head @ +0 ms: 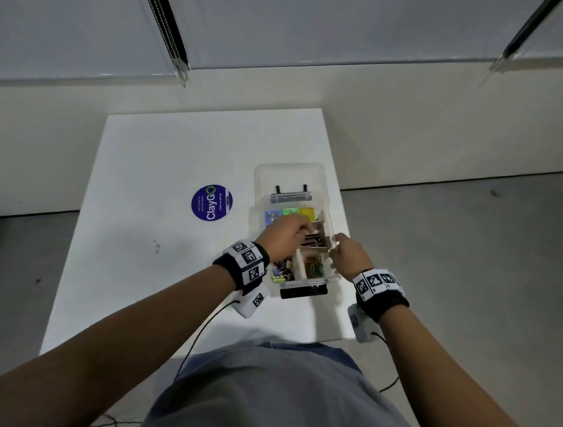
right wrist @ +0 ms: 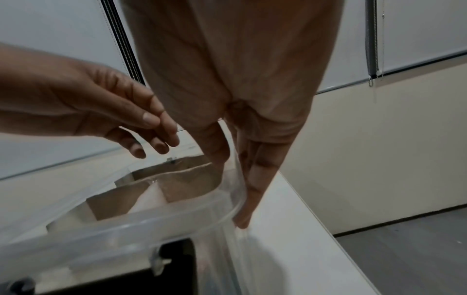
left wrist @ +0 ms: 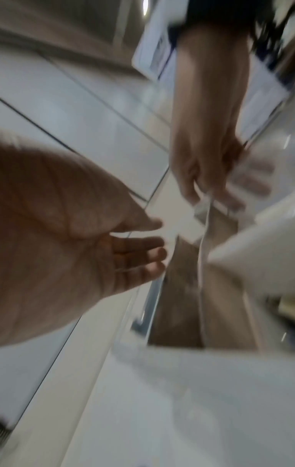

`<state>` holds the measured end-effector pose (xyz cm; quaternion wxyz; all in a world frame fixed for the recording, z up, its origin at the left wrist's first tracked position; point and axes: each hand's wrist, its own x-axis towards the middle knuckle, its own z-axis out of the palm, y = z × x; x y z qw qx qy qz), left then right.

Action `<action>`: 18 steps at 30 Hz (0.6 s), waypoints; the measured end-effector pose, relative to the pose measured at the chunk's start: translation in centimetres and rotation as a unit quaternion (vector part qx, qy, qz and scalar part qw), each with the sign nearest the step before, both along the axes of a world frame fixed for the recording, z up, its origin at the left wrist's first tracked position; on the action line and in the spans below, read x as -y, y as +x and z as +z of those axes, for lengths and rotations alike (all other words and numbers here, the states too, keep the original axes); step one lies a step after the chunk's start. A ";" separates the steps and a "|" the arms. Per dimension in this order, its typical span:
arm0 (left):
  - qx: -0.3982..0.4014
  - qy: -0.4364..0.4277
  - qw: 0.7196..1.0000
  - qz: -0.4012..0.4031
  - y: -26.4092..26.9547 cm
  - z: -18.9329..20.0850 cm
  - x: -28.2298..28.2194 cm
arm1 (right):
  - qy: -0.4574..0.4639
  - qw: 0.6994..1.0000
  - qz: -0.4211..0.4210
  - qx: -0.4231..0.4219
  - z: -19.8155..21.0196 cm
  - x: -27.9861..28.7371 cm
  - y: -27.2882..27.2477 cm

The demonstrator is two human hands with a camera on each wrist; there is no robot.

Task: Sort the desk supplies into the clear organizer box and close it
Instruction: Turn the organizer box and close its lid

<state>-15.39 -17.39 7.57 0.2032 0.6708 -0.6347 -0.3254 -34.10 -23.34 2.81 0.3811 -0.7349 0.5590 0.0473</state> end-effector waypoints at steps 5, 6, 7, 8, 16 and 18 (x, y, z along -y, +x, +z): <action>0.118 -0.043 0.990 0.071 6.6 -2.0 0.6 | -0.012 0.994 0.113 -0.006 2.0 0.4 2.9; 0.129 -0.024 0.989 0.070 7.7 -2.1 0.4 | -0.011 0.991 0.137 -0.009 2.2 0.7 3.9; 0.133 -0.002 0.988 0.076 8.7 -2.3 0.2 | -0.009 0.987 0.158 -0.008 2.2 1.0 4.9; 0.136 0.020 0.987 0.084 9.6 -2.3 -0.1 | -0.004 0.985 0.175 -0.007 2.4 1.2 6.0; 0.237 0.111 0.941 0.215 16.9 -2.1 -2.7 | 0.035 0.981 0.176 0.080 1.4 4.6 14.0; 0.235 0.119 0.933 0.244 18.4 -2.2 -3.6 | -0.012 0.982 0.188 0.018 0.2 6.4 15.0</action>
